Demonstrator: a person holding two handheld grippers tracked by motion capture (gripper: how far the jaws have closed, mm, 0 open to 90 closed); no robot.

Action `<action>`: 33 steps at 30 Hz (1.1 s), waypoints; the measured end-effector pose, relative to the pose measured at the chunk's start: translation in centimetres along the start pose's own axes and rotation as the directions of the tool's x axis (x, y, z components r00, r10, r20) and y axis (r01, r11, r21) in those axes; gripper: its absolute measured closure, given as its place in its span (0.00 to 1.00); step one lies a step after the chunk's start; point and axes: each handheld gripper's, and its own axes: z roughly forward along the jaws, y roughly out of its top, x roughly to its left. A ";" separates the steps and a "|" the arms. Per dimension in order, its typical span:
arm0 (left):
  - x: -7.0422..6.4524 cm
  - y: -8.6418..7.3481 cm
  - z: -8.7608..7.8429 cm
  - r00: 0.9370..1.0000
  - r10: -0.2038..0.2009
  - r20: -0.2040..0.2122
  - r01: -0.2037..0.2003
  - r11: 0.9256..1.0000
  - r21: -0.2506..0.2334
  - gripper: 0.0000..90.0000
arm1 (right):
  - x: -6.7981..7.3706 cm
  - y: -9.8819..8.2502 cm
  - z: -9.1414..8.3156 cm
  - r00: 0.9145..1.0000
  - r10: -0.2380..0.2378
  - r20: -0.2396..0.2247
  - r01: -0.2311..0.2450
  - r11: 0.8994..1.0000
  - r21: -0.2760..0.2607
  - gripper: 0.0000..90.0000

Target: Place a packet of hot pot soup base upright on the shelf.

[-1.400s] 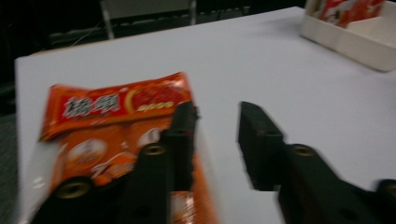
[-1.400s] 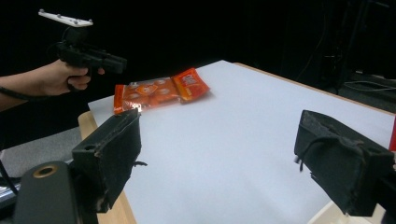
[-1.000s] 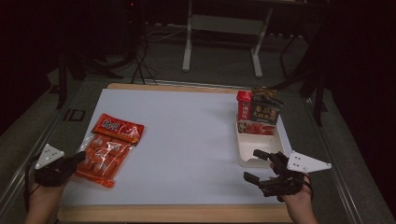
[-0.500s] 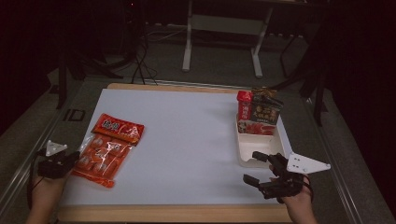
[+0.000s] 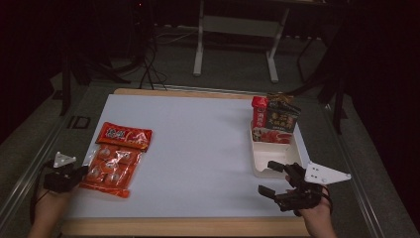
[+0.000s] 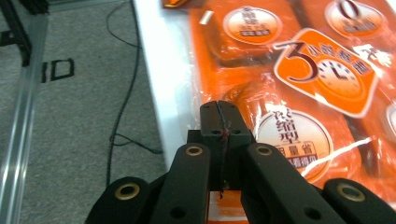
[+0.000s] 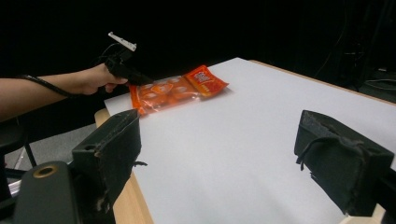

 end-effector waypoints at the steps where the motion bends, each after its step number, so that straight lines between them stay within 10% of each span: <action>1: -0.2 0.0 0.0 1.000 0.000 0.010 0.000 1.000 0.004 1.00 | 0.0 0.0 0.0 1.000 0.000 0.000 0.000 1.000 0.001 0.16; 19: -6.4 1.6 1.2 0.984 0.064 0.169 -0.067 0.998 0.012 1.00 | 0.1 0.0 0.2 1.000 0.006 -0.014 -0.006 1.000 -0.001 0.16; 33: -3.9 4.1 2.5 1.000 -0.008 0.030 0.009 0.999 -0.045 1.00 | 0.0 0.0 0.2 1.000 0.016 -0.027 -0.016 1.000 0.003 0.16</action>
